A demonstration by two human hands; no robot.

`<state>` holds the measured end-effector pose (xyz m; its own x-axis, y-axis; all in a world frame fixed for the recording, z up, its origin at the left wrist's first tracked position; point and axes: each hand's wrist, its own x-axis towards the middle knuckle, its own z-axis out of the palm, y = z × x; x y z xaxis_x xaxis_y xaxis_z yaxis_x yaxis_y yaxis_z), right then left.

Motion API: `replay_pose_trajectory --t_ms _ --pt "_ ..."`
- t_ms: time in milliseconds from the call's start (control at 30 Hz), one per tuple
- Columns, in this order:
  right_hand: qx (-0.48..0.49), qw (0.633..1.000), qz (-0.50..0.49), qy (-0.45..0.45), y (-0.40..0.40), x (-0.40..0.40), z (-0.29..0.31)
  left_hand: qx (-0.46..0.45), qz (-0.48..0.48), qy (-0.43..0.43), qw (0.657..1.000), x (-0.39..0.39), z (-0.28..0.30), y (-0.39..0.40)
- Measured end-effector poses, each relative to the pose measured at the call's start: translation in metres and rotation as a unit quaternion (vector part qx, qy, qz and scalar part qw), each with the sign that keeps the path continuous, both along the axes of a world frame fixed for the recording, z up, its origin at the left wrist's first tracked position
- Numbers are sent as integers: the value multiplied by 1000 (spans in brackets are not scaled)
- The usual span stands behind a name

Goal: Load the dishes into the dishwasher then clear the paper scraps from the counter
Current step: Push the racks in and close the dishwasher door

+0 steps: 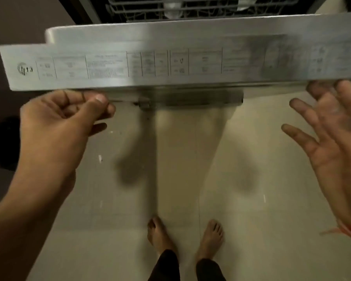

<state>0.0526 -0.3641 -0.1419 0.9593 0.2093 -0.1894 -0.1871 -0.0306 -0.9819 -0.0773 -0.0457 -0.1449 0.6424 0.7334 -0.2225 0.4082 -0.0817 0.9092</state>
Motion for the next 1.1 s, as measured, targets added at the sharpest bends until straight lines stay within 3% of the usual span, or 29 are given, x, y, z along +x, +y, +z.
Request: replay_pose_trajectory --t_ms 233,333,467,633,833,900,1000,1100 --pt "-42 995 33 -80 29 57 27 186 -70 -96 975 65 33 28" --pt "-60 992 56 -94 36 72 36 277 -101 -55 954 79 47 25" --pt "-77 990 74 -95 48 88 46 416 -148 -20 897 89 65 22" --pt "-119 984 95 -94 62 103 56 479 -181 92 854 133 83 49" --pt "-186 968 117 -123 77 134 75 548 -196 73 810 181 101 74" --pt "-252 939 103 -209 81 141 85 545 -208 89 808 194 99 86" --pt "-332 862 84 -374 88 154 104 544 -225 95 803 201 92 100" --pt "-409 791 106 -442 99 183 113 567 -214 68 792 202 87 102"
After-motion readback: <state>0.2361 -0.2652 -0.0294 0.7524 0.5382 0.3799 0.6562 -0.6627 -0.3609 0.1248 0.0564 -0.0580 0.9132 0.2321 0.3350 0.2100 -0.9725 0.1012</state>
